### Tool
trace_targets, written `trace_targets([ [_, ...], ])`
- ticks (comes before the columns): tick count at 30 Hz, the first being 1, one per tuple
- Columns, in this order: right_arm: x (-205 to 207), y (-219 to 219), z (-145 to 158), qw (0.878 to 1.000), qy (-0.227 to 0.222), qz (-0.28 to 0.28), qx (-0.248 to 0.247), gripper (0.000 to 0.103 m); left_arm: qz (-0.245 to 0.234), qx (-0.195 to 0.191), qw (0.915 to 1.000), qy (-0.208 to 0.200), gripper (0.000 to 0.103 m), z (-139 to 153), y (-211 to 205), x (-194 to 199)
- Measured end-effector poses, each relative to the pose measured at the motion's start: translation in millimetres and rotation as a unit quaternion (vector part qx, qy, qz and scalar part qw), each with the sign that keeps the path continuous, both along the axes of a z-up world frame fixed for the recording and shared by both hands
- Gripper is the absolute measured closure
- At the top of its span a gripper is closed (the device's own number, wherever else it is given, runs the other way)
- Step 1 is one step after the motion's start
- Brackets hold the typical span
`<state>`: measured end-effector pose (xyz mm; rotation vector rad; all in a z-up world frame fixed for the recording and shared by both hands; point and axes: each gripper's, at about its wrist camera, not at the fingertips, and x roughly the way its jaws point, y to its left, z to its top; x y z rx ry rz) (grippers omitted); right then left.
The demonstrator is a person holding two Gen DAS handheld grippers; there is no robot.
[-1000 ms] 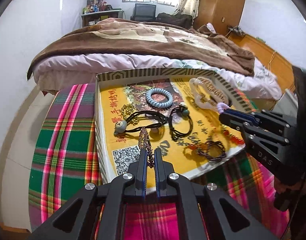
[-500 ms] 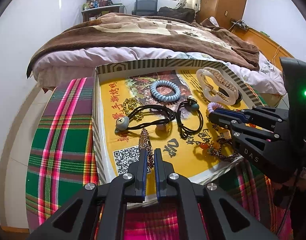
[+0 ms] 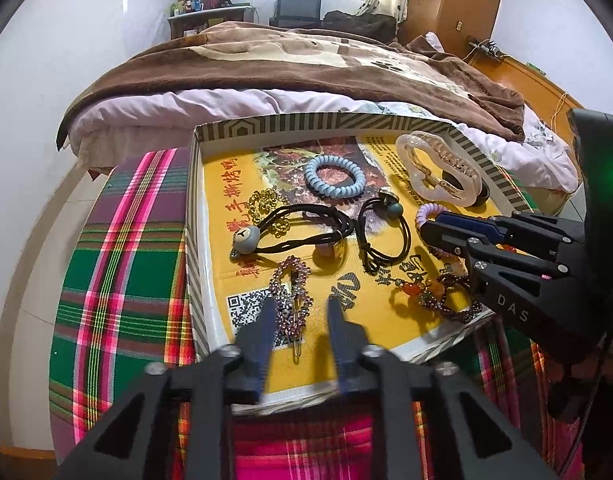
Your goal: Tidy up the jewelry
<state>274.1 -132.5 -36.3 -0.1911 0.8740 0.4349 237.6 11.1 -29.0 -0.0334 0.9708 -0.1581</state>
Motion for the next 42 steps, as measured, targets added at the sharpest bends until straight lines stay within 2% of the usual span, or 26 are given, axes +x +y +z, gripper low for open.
trace_targets([
  [3, -4.7, -2.6, 5.6, 1.0, -0.006, -0.003, 0.005, 0.076, 0.001, -0.003, 1.0, -0.004, 0.067, 4.3, -0.1, -3.2],
  [4, -7.3, -4.3, 8.4, 1.0, -0.009, -0.003, 0.011, 0.069, 0.002, -0.002, 1.0, -0.005, 0.063, 5.1, -0.1, -3.9],
  [5, -9.8, -6.3, 10.1, 1.0, -0.009, -0.003, 0.016, 0.066, 0.003, -0.001, 1.0, -0.007, 0.058, 6.8, -0.2, -5.5],
  [11, -31.1, -15.5, 23.7, 0.999, -0.021, -0.015, 0.038, 0.066, 0.016, 0.004, 0.9996, -0.024, 0.042, 21.0, -1.2, -21.4],
  [15, -47.6, -24.2, 32.9, 0.998, -0.029, -0.028, 0.056, 0.065, 0.025, 0.008, 0.9992, -0.031, 0.04, 28.3, -2.1, -33.6],
  [17, -55.3, -29.0, 36.4, 0.997, -0.034, -0.04, 0.06, 0.058, 0.031, 0.011, 0.9989, -0.034, 0.04, 30.8, -2.5, -40.2],
  [19, -66.1, -35.5, 39.3, 0.996, -0.034, -0.052, 0.07, 0.056, 0.037, 0.012, 0.9986, -0.036, 0.039, 33.6, -2.7, -48.8],
  [22, -87.0, -44.0, 43.0, 0.994, -0.045, -0.066, 0.072, 0.056, 0.047, 0.029, 0.9971, -0.052, 0.031, 38.8, -6.1, -64.0],
  [26, -115.6, -55.2, 45.3, 0.993, -0.054, -0.081, 0.068, 0.055, 0.05, 0.023, 0.996, -0.07, 0.028, 46.6, -11.2, -90.3],
  [29, -134.8, -60.2, 44.3, 0.992, -0.056, -0.092, 0.059, 0.053, 0.055, 0.039, 0.9944, -0.081, 0.023, 49.3, -18.2, -106.5],
  [35, -166.9, -68.3, 43.4, 0.991, -0.058, -0.108, 0.055, 0.052, 0.045, 0.044, 0.9932, -0.098, 0.023, 53.6, -29.8, -135.8],
  [42, -189.3, -79.5, 47.9, 0.987, -0.062, -0.131, 0.076, 0.052, 0.046, 0.049, 0.992, -0.106, 0.023, 57.4, -32.9, -162.5],
])
